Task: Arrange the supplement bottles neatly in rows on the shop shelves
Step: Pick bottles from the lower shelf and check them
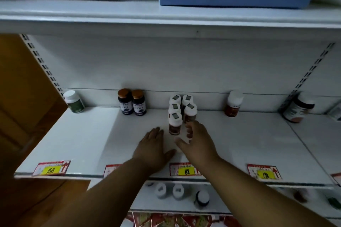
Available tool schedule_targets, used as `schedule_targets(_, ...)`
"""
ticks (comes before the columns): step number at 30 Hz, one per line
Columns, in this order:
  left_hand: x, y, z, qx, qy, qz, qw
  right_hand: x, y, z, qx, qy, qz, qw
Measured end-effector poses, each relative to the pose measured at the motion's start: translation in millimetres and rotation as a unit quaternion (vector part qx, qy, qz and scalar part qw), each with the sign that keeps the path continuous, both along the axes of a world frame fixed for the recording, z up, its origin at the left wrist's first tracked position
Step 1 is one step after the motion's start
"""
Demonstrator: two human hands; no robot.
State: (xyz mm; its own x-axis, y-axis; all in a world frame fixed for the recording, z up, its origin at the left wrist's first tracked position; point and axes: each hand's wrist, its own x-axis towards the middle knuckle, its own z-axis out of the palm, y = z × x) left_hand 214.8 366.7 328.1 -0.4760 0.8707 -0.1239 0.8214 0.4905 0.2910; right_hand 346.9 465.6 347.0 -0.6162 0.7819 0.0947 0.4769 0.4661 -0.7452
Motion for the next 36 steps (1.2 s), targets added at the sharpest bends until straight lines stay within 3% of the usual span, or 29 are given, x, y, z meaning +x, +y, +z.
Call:
schedule_targets(5,40.7,-49.5,14.2,0.096,0.015,0.021,0.995,37.1,-40.2,-6.0,0.006,0.021,0.059,0.998)
schedule_targets(11,69.8,-120.9,18.8,0.121,0.033,-0.031,0.992,73.1,-97.8,-8.7,0.049,0.009,0.055,0.997)
schedule_targets(20,-1.3,-213.4,1.6,0.091,0.04,-0.141,0.985,34.5,-205.8,-37.1,0.021,-0.026,-0.041,0.999)
schedule_targets(25,-54.0,-249.4,-15.7,0.066,0.033,-0.153,0.986,-10.7,-260.6,-58.5,-0.016,-0.047,-0.046,0.998)
schedule_targets(30,-82.8,-248.1,-75.1,0.048,-0.017,-0.11,0.993,-46.0,-268.2,-116.0,-0.085,-0.06,-0.079,0.991)
schedule_targets(36,-113.0,-225.6,-212.3,0.057,-0.056,-0.034,0.996,-78.9,-255.6,-260.6,-0.165,-0.057,-0.1,0.979)
